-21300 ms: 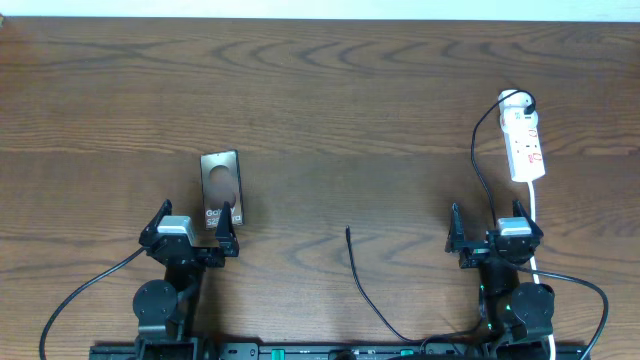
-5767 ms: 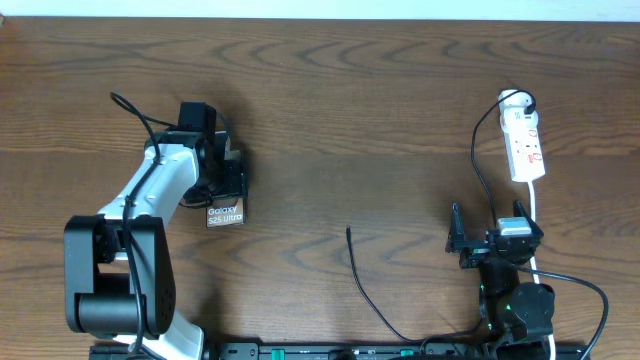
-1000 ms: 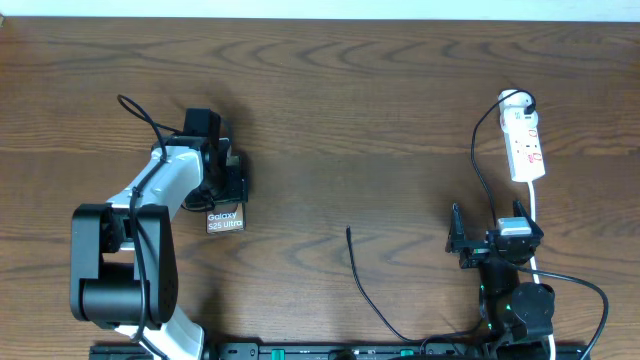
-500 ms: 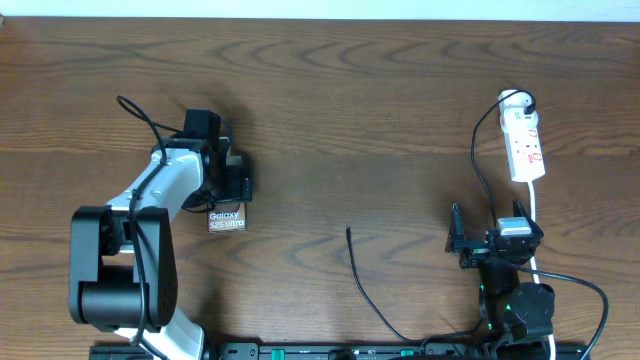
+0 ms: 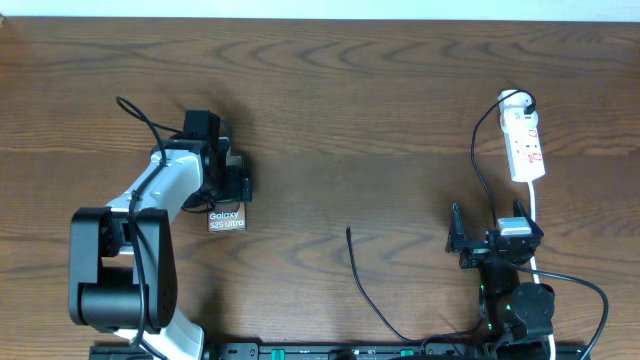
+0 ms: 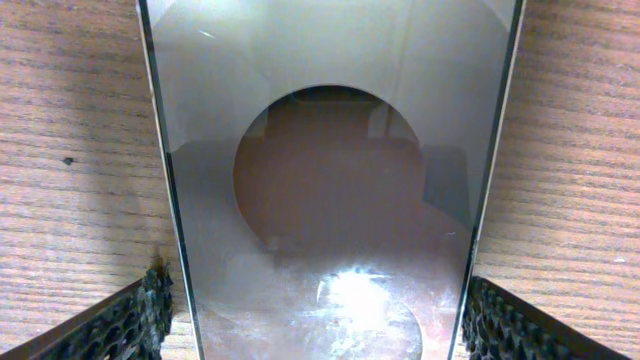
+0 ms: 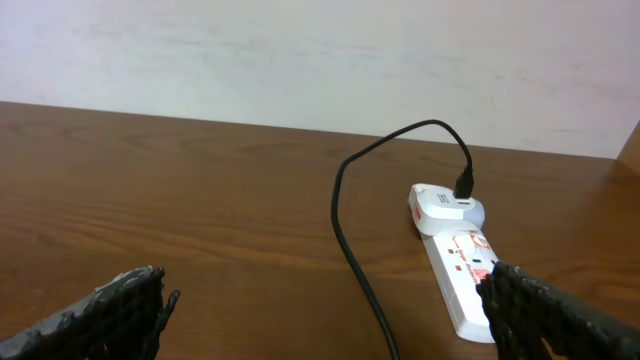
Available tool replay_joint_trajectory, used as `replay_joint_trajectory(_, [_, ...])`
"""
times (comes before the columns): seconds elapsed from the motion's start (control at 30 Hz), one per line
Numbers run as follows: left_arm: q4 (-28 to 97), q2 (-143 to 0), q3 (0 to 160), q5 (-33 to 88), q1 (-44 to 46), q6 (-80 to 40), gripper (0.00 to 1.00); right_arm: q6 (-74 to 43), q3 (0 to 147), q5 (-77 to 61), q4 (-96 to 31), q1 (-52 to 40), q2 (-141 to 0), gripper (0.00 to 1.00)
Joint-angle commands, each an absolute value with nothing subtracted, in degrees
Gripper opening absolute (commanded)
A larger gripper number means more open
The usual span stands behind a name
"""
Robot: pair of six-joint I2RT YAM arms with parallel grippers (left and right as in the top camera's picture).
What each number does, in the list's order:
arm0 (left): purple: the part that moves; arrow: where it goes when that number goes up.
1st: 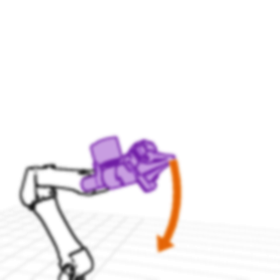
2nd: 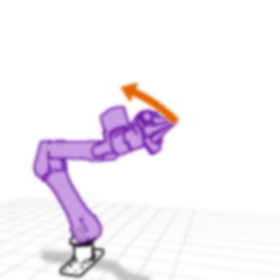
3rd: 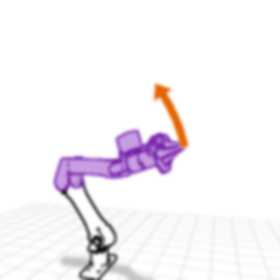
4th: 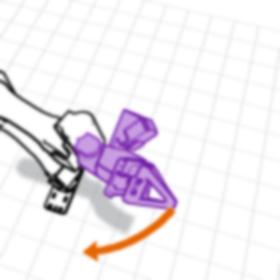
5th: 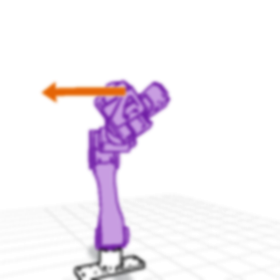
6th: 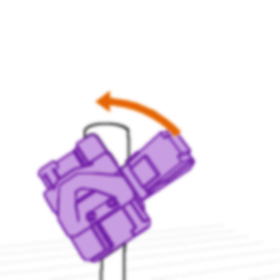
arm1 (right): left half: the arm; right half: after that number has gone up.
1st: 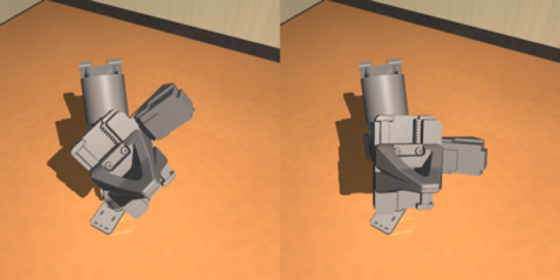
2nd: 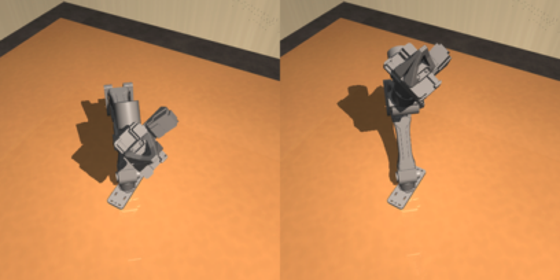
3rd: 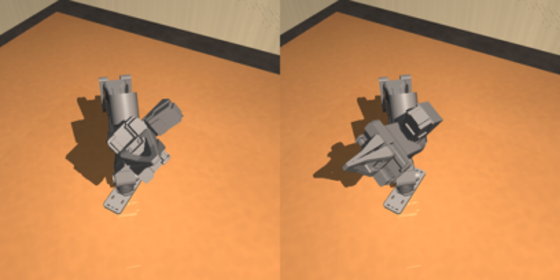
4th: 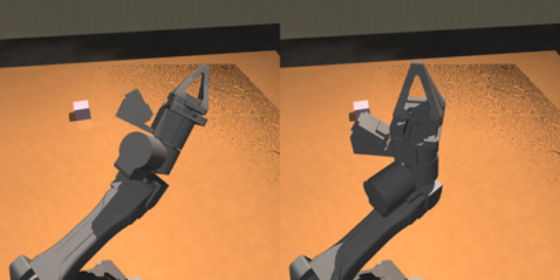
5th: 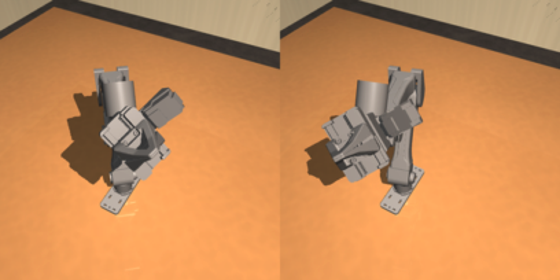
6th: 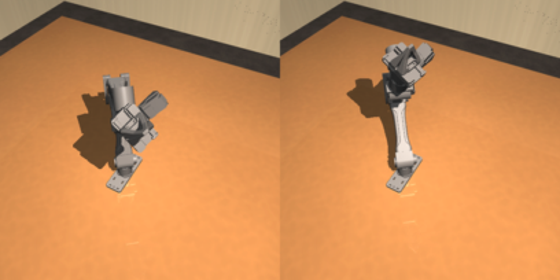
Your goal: Plug charger to phone and switch on socket
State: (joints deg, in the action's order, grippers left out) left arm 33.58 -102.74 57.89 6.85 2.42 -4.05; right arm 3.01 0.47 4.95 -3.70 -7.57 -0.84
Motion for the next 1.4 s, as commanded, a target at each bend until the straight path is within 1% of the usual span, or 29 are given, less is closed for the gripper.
replay_joint_trajectory(0.0, [33.28,-107.11,54.22,13.08,2.24,-3.7,0.91,3.49,0.32,5.26,-3.86,-7.05,-0.49,0.99])
replay_joint_trajectory(0.37, [33.26,-107.15,54.19,12.99,2.24,-3.68,0.91,3.49,0.32,5.26,-3.86,-7.07,-0.49,0.99])
replay_joint_trajectory(0.57, [33.28,-107.18,54.19,10.87,2.46,-3.68,0.9,3.49,0.32,5.26,-3.86,-7.07,-0.49,0.99])
replay_joint_trajectory(0.97, [32.82,-107.18,54.19,10.9,5.8,-3.68,0.9,3.49,0.32,5.26,-3.86,-7.07,-0.49,0.99])
replay_joint_trajectory(1.37, [32.99,-107.18,54.15,11.55,5.82,-4.93,0.9,3.51,0.32,5.26,-3.86,-7.07,-0.49,0.99])
